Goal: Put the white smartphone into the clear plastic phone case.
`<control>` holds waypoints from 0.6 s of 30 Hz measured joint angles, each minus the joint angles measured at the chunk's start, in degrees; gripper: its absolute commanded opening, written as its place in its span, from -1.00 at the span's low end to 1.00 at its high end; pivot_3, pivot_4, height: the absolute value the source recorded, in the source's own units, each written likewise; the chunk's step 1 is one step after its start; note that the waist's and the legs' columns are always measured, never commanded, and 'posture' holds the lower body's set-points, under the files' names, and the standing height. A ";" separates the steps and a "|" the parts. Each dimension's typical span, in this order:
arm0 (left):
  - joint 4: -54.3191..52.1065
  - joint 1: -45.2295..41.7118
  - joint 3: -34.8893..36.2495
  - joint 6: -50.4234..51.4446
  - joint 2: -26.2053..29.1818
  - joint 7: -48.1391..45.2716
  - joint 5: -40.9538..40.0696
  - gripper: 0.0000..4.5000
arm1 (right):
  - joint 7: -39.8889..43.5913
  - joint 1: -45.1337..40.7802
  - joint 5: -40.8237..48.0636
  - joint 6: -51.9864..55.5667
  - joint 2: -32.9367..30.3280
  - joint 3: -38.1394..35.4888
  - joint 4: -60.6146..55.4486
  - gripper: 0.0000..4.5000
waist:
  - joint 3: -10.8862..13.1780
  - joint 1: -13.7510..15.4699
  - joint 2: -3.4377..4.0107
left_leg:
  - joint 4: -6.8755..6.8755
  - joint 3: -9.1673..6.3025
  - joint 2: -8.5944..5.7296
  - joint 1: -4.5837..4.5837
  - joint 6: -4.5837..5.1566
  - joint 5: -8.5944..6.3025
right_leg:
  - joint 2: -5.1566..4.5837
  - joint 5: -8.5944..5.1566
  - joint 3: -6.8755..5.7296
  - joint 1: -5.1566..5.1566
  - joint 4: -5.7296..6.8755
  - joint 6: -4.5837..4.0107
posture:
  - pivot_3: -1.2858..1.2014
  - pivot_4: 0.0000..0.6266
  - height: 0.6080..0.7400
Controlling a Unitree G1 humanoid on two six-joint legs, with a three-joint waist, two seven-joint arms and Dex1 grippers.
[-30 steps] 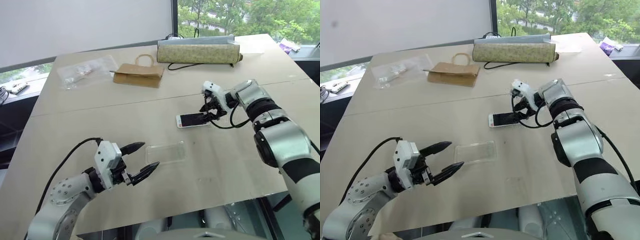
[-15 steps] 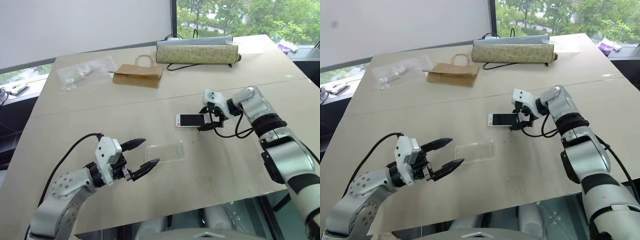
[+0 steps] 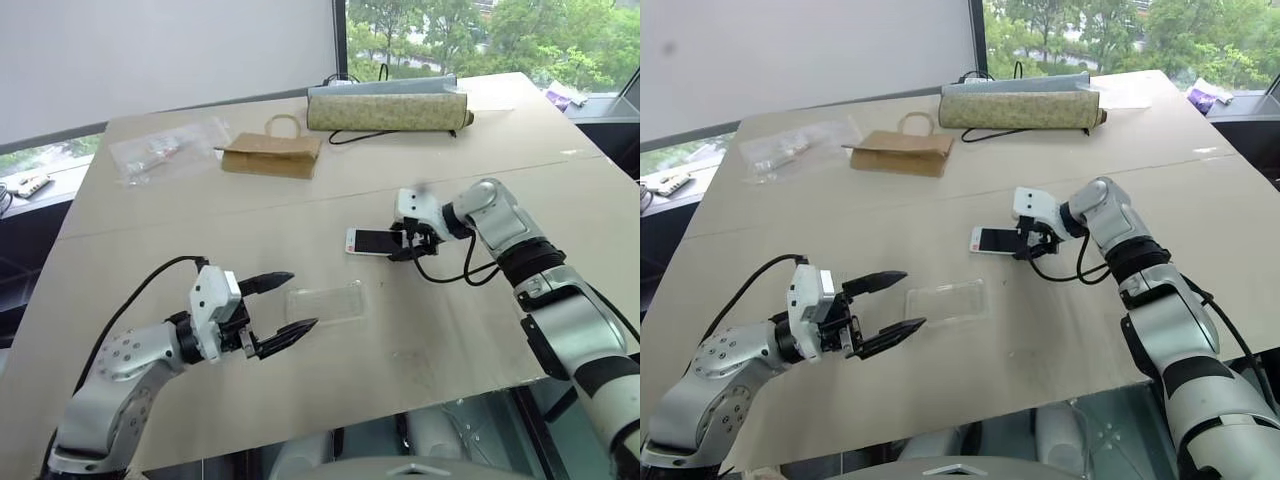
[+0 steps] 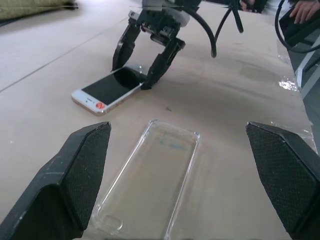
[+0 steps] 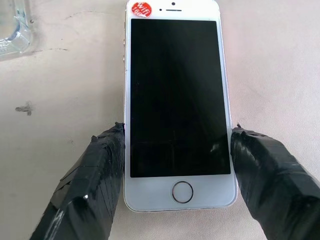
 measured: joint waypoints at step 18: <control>4.90 11.90 7.72 -9.40 -0.84 -7.52 -0.89 1.00 | -1.44 13.83 11.59 32.86 -5.71 -0.79 -51.21 0.24 | 0.09 1.28 0.06 | -0.21 -0.13 0.00 -1.20 -0.09 -0.04 | -0.08 0.00 -0.14 -1.30 -0.34 -0.01 | 0.03 -0.52 1.00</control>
